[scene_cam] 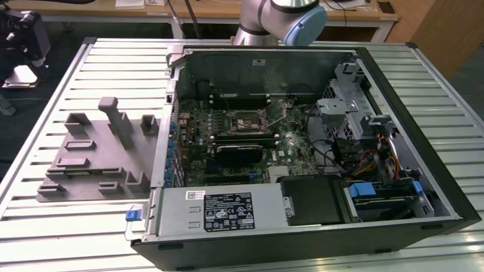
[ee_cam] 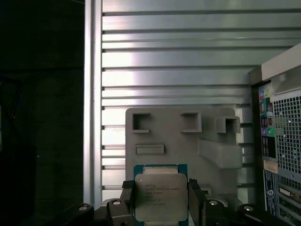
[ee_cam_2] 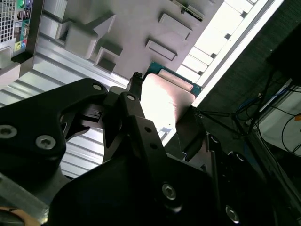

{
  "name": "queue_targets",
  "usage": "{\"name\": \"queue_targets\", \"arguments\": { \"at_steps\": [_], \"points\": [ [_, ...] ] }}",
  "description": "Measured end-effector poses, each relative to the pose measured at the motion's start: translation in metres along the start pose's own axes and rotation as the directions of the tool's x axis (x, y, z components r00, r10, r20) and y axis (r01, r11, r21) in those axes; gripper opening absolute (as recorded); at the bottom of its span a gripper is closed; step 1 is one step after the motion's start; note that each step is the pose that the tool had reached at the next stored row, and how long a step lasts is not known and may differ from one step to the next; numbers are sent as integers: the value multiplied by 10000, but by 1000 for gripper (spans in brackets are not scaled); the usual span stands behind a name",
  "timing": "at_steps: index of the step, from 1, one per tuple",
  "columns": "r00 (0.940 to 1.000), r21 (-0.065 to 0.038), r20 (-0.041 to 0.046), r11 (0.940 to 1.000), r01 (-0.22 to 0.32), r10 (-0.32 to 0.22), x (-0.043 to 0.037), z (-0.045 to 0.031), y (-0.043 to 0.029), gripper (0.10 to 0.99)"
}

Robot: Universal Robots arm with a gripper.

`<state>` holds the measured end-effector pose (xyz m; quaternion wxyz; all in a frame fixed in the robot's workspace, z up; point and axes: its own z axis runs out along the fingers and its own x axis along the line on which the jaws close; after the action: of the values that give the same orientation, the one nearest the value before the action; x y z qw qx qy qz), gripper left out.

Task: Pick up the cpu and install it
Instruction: 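Pick up the cpu and move it towards the insertion slot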

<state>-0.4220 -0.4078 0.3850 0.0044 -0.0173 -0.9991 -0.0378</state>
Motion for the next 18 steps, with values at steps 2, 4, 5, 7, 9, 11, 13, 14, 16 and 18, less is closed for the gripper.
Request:
{"name": "queue_targets", "arguments": {
  "at_steps": [2, 4, 5, 7, 9, 11, 13, 14, 16, 18],
  "points": [
    [10000, 0, 0, 10000, 1, -1, -27, 0, 3, 541],
    [10000, 0, 0, 10000, 0, 0, -55, 0, 6, 541],
    [10000, 0, 1, 10000, 0, 0, -69, 0, 7, 541],
    [10000, 0, 0, 10000, 0, 0, -98, 0, 10, 541],
    [10000, 0, 0, 10000, 0, 0, -127, 0, 14, 541],
    [10000, 0, 0, 10000, 0, 0, -156, -1, 17, 541],
    [10000, 0, 0, 10000, 0, 0, -185, 0, 20, 541],
    [10000, 0, 0, 10000, 1, -1, -200, 0, 22, 541],
    [10000, 0, 0, 10000, 0, 0, -230, 0, 25, 541],
    [10000, 0, 1, 10000, 0, 0, -259, 0, 28, 541]
  ]
}}
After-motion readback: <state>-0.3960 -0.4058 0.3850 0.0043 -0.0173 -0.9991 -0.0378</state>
